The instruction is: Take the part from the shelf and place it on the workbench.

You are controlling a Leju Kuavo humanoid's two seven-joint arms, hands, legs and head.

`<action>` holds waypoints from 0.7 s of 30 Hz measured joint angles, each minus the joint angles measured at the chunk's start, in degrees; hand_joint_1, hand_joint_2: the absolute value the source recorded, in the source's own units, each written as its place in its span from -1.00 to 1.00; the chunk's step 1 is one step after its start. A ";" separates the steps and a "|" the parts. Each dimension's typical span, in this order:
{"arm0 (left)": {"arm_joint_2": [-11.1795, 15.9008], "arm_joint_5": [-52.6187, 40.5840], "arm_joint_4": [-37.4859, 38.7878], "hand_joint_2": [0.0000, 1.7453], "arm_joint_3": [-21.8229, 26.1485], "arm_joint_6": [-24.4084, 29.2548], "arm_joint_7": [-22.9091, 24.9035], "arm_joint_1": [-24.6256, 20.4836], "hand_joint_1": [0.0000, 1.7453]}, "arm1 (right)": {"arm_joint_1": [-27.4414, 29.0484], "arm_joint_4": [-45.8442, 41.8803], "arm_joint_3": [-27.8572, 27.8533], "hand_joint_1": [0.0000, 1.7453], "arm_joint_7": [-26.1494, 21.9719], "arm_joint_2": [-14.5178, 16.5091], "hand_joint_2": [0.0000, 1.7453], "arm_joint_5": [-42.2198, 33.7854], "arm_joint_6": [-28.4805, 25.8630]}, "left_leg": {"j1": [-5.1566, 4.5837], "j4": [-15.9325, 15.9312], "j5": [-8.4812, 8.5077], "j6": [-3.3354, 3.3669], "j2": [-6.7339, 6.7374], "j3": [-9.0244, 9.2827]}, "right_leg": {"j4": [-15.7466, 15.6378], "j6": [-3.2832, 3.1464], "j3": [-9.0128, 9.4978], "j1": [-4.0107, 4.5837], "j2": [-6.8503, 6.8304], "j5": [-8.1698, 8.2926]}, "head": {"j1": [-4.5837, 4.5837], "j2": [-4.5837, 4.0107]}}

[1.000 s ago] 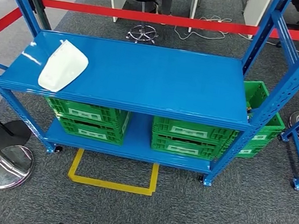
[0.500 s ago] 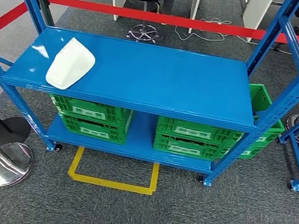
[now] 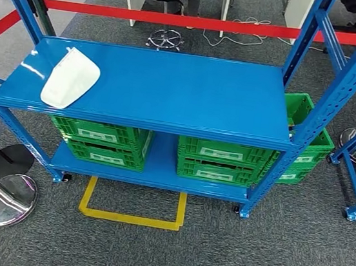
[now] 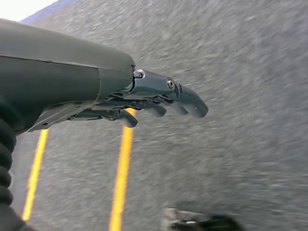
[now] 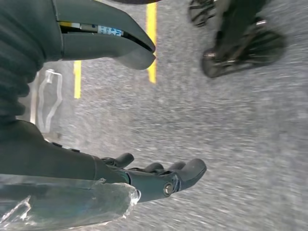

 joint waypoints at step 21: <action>4.02 21.58 -3.03 -1.00 -17.82 -5.98 6.91 3.35 -1.00 | 4.07 -4.08 17.35 -1.00 -1.03 -4.35 1.00 -14.25 7.23 | -0.20 -12.15 4.07 0.91 -0.34 5.74 | 0.81 0.94 -0.34 0.28 0.18 -0.53 | 0.05 0.00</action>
